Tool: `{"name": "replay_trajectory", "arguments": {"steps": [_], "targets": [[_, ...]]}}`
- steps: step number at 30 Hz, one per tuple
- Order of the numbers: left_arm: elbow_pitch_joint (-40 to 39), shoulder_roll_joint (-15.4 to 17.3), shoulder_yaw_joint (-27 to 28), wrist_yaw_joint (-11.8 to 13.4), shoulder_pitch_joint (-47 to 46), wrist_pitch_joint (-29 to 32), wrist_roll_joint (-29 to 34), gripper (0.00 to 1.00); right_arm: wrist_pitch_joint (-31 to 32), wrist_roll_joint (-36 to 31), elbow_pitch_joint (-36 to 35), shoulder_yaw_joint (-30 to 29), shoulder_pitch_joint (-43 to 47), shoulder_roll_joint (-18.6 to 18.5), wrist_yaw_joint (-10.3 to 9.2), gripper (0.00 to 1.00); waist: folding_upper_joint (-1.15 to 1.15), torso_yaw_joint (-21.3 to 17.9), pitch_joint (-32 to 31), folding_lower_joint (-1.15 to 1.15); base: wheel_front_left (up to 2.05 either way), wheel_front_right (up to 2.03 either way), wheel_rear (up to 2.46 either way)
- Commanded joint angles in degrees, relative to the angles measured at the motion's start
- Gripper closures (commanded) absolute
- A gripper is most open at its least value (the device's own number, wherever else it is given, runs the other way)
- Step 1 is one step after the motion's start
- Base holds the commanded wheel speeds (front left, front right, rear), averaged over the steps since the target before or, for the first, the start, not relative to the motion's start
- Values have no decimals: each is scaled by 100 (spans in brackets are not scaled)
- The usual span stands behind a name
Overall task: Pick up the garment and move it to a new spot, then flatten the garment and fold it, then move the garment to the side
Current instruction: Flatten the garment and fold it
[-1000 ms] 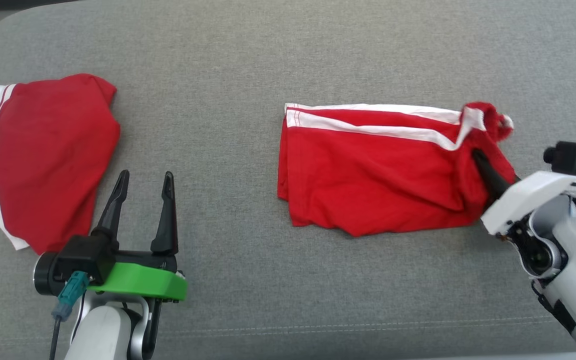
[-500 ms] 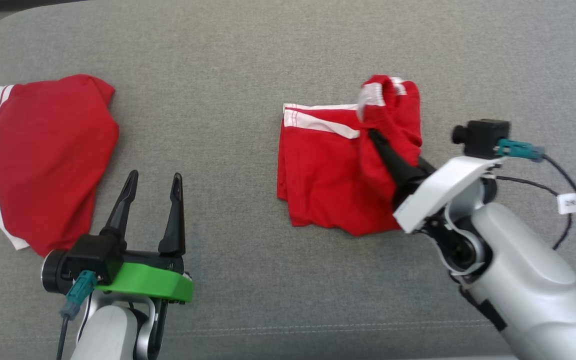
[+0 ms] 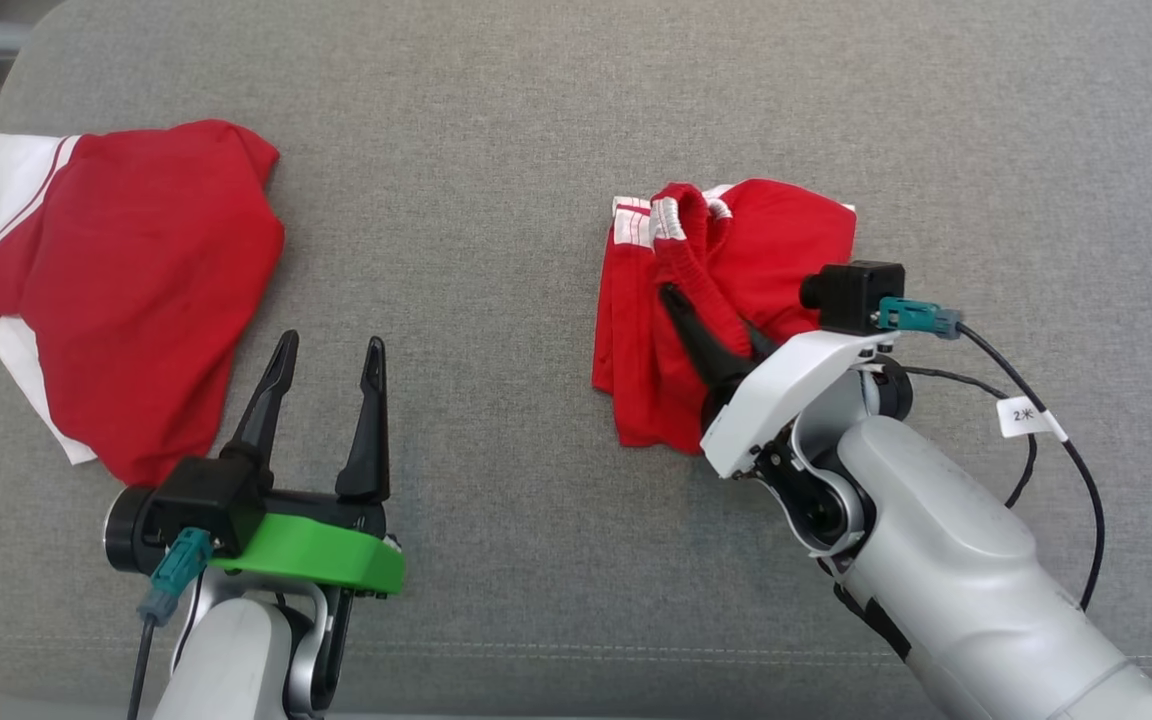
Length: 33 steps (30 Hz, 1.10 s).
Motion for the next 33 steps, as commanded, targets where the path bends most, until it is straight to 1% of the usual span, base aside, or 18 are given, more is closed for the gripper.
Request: {"name": "replay_trajectory", "arguments": {"steps": [1,4,8,11,14,17,20,23,26,28,32,33], "targets": [[5,-11,9,-20,-80,-5,44,0,-52,-20,37,26,-92,34,0,0,0,6,15,0,0,0,0],[3,-12,50,-15,-58,-5,59,0,-113,60,37,115,-112,100,0,0,0,-16,28,0,0,0,0],[6,-13,100,-18,-35,-5,79,0,-232,206,-259,270,-45,94,0,0,0,-66,10,0,0,0,0],[-8,-2,138,-14,-25,-5,104,0,-459,248,-641,337,89,-64,0,0,0,-114,-21,0,0,0,0],[-32,20,192,24,13,-5,116,0,-782,2,-985,211,212,-325,0,0,0,-179,-77,0,0,0,0],[-97,64,288,71,69,-5,130,0,-949,-459,-1221,-149,447,-521,0,0,0,-262,-142,0,0,0,0],[-173,122,376,131,116,-5,166,0,-999,-1085,-1481,-781,736,-644,0,0,0,-353,-207,0,0,0,0],[-229,190,463,199,187,-5,170,0,-995,-1869,-1947,-1550,1150,-599,0,0,0,-425,-269,0,0,0,0],[-287,237,523,259,257,-5,185,0,-995,-2507,-2335,-2140,1611,-489,0,0,0,-478,-342,0,0,0,0],[-329,252,532,303,321,-5,199,0,-995,-2765,-2491,-2406,1868,-410,0,0,0,-512,-402,0,0,0,0],[-396,290,539,359,478,20,178,0,-995,-3106,-2663,-2655,2325,-316,0,0,0,-563,-534,0,0,0,0],[-396,290,539,359,478,20,178,0,-995,-3106,-2663,-2655,2325,-316,0,0,0,-563,-534,0,0,0,0]]}}
